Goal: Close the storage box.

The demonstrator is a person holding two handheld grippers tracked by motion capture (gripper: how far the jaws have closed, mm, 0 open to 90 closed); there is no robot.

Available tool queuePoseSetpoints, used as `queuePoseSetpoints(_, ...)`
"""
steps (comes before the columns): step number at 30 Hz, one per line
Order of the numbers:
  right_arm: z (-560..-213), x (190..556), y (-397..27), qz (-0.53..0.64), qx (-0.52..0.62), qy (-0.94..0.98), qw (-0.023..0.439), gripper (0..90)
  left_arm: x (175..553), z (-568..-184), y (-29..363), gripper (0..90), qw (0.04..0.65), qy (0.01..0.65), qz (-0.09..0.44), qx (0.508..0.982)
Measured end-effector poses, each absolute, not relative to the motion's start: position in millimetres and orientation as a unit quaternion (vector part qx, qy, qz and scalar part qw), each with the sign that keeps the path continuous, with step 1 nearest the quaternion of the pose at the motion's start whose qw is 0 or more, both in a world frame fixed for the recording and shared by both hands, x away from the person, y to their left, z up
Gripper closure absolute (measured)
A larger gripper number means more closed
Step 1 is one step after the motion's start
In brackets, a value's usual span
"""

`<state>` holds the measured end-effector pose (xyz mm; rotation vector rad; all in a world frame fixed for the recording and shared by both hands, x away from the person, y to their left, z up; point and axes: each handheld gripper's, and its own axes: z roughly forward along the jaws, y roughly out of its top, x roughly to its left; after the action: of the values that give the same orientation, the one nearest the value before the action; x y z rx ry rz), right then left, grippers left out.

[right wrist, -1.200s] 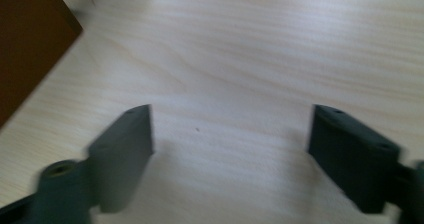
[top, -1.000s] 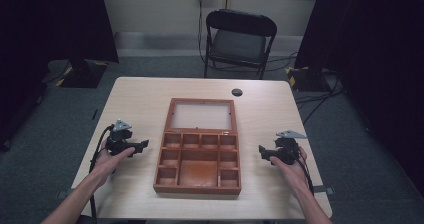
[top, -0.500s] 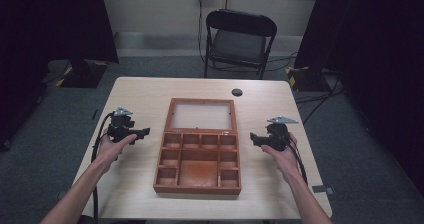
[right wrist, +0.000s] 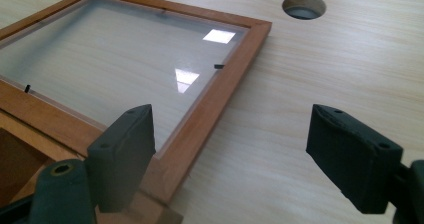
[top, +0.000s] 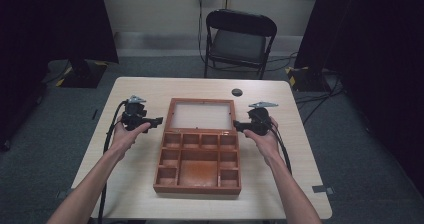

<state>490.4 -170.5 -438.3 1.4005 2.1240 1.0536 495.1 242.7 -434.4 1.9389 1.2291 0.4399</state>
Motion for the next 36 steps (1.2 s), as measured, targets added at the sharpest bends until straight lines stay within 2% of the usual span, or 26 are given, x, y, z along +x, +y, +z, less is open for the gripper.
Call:
queuePoseSetpoints(3, -441.8, 496.1, -163.4, 0.376, 0.505, 0.755, 0.185, 18.3, 500.0, -438.3, 235.0, 19.2, 0.396, 0.489, 0.16, 0.761)
queuePoseSetpoints(8, -455.2, 502.8, -152.4, 0.366, 0.519, 0.754, 0.167, 18.5, 502.4, -448.2, 217.5, 19.6, 0.365, 0.49, 0.141, 0.779)
queuePoseSetpoints(13, -463.8, 508.4, -146.0, 0.364, 0.542, 0.742, 0.151, 19.0, 507.2, -455.0, 214.8, 19.3, 0.367, 0.504, 0.132, 0.77)
queuePoseSetpoints(18, -469.6, 513.9, -141.7, 0.376, 0.548, 0.734, 0.139, 14.7, 509.0, -460.8, 210.6, 19.0, 0.355, 0.5, 0.126, 0.78)
queuePoseSetpoints(24, -473.4, 517.3, -135.3, 0.387, 0.563, 0.723, 0.103, 14.2, 510.3, -463.1, 205.2, 17.0, 0.364, 0.51, 0.117, 0.771)
queuePoseSetpoints(36, -474.0, 522.5, -133.0, 0.385, 0.565, 0.726, 0.082, 13.2, 516.1, -468.1, 189.8, 12.7, 0.377, 0.507, 0.093, 0.77)
